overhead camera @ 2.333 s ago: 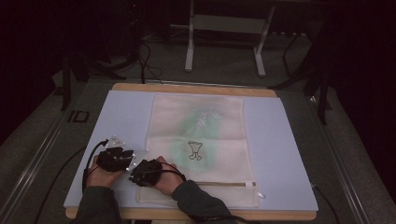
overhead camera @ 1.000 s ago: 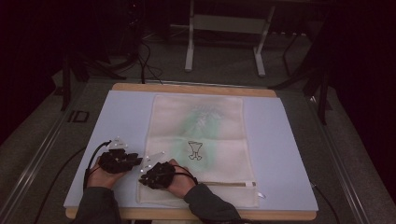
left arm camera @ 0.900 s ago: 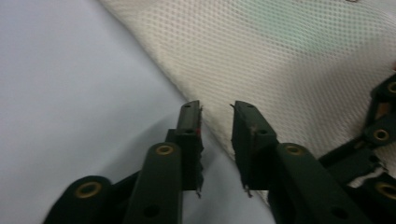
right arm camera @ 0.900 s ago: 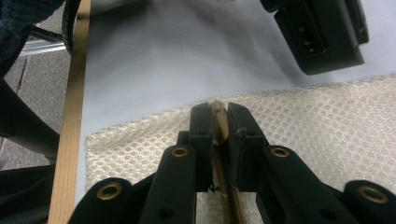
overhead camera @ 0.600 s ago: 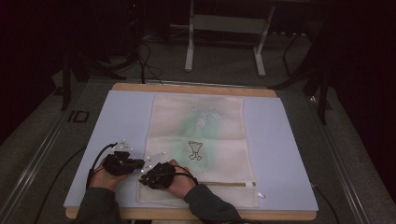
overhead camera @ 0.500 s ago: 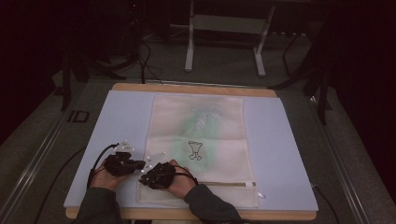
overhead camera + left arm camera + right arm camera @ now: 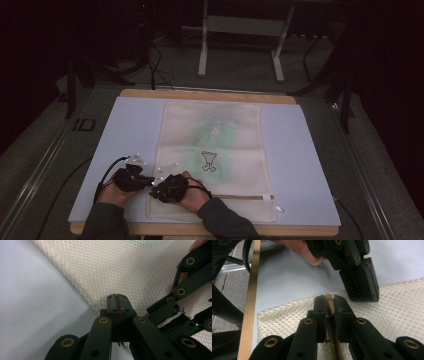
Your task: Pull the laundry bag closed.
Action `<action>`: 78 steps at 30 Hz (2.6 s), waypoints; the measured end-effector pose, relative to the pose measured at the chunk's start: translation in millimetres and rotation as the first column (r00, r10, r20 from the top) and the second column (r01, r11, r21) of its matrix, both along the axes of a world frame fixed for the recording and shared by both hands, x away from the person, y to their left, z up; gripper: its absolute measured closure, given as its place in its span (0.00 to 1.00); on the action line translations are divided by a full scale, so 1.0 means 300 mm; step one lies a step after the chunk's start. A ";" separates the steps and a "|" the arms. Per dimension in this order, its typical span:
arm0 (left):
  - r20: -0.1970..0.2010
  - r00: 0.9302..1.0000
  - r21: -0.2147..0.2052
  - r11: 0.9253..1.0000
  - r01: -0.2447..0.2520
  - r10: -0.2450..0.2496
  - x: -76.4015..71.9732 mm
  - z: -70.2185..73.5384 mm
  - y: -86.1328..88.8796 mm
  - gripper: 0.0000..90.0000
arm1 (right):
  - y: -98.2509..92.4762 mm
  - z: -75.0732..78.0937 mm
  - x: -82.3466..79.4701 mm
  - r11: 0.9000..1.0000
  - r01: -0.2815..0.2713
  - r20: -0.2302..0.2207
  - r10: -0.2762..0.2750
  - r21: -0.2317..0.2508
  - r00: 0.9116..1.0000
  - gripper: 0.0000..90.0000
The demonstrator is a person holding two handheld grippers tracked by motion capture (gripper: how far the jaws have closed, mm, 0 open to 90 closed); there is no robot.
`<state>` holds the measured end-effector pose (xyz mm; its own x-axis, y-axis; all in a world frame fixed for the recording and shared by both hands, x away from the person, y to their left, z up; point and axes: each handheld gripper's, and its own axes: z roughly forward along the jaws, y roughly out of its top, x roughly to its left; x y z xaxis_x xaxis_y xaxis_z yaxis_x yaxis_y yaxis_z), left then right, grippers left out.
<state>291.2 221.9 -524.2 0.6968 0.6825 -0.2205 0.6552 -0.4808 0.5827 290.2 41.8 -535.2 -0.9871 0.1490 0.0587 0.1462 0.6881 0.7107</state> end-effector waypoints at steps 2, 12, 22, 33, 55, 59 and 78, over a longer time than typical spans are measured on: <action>-0.003 1.000 0.004 1.000 -0.002 0.002 -0.004 0.001 0.000 0.99 | 0.000 -0.001 0.000 1.000 0.000 0.001 0.000 0.001 1.000 0.91; -0.038 0.998 0.023 0.999 -0.049 0.050 -0.018 0.007 -0.003 1.00 | -0.001 -0.001 -0.008 1.000 0.012 0.015 -0.012 -0.004 1.000 0.91; -0.051 0.997 0.039 0.998 -0.059 0.061 -0.017 0.010 -0.006 1.00 | -0.006 -0.001 -0.013 1.000 0.025 0.010 -0.025 -0.001 1.000 0.91; -0.050 0.998 0.041 0.998 -0.046 0.048 -0.015 0.010 -0.005 1.00 | -0.021 0.001 -0.014 1.000 0.029 0.006 -0.029 -0.004 1.000 0.91; -0.049 0.997 0.008 0.999 -0.052 0.052 -0.017 0.004 0.006 1.00 | -0.053 0.021 -0.033 0.998 0.024 0.041 -0.021 -0.057 0.999 0.91; -0.047 0.997 0.009 0.999 -0.054 0.054 -0.018 0.004 0.004 1.00 | -0.058 0.024 -0.038 0.998 0.030 0.043 -0.027 -0.062 0.999 0.91; -0.047 0.997 0.004 0.999 -0.054 0.054 -0.019 0.002 0.006 1.00 | -0.087 0.037 -0.033 0.996 0.023 0.042 -0.020 -0.084 0.999 0.91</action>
